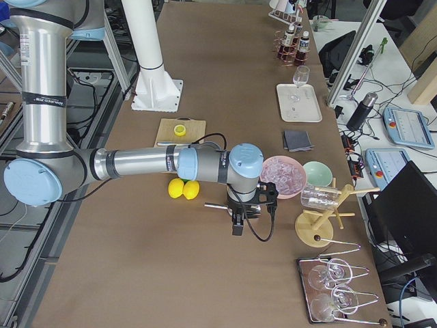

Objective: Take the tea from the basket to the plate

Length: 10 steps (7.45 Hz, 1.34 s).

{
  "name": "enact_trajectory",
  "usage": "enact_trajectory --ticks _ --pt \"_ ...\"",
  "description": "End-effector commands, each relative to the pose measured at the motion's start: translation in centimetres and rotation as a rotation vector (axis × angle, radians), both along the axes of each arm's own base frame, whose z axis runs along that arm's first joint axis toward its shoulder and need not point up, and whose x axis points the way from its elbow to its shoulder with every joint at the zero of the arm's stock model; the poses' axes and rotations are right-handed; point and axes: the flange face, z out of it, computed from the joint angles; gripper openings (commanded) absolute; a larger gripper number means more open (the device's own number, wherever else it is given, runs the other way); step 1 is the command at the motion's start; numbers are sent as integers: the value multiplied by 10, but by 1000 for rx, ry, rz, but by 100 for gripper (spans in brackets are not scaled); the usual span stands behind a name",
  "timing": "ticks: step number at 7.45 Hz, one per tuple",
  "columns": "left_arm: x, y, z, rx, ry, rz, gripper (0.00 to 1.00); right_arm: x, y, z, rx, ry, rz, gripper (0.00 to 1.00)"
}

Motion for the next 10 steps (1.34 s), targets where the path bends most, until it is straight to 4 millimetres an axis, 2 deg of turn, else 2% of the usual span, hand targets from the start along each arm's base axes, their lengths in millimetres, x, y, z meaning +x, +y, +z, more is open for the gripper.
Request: enact_trajectory --ticks 1,2,3,6,7,10 --pt "-1 -1 10 6 0 1 20 0 0 0 0 -1 0 100" --pt "-3 1 10 8 1 -1 0 0 0 0 0 -1 0 100" --pt "-5 2 5 17 2 -1 0 0 0 -1 2 -1 0 100" --pt "-37 20 -36 90 0 7 0 0 0 -1 2 -2 0 100" --pt "-46 41 -59 107 -11 30 0 0 0 -1 2 -2 0 100" --pt "-68 132 -91 167 1 28 0 0 0 -1 2 -2 0 100"
